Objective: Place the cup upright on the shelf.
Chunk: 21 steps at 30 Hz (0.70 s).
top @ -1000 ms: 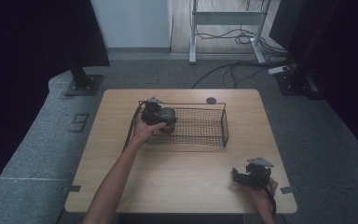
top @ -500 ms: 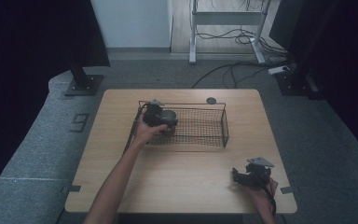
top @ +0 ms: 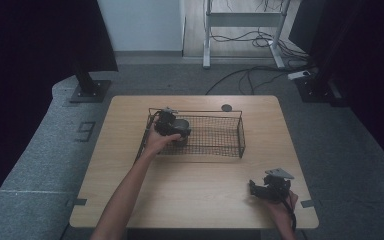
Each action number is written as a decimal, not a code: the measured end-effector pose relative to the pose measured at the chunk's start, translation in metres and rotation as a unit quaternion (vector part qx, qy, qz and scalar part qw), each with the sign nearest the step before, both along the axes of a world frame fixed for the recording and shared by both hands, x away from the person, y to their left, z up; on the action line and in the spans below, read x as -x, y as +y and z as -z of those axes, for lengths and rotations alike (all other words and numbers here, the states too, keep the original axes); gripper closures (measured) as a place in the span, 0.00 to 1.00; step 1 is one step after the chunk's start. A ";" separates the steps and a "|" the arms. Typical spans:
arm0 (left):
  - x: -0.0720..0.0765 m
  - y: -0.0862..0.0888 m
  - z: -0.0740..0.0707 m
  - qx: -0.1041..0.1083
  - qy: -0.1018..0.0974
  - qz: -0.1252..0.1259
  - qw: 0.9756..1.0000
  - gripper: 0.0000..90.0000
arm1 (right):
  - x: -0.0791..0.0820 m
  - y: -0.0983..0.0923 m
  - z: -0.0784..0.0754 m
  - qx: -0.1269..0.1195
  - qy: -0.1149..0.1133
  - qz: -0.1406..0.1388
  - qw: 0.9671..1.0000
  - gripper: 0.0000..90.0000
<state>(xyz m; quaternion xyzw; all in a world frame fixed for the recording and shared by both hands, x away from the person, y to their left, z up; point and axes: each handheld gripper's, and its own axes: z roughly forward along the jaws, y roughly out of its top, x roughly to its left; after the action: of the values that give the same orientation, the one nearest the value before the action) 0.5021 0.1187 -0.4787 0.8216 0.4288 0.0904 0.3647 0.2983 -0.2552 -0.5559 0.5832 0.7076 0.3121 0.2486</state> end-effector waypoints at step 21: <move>-0.002 -0.005 0.004 -0.046 0.022 0.005 0.999 0.15 | 0.000 0.000 0.000 0.000 -0.002 -0.003 1.000 0.10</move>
<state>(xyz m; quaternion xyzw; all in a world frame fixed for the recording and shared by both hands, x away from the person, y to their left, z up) 0.5042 0.1132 -0.4828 0.8412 0.4282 0.0901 0.3176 0.2980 -0.2551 -0.5559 0.5807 0.7087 0.3135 0.2493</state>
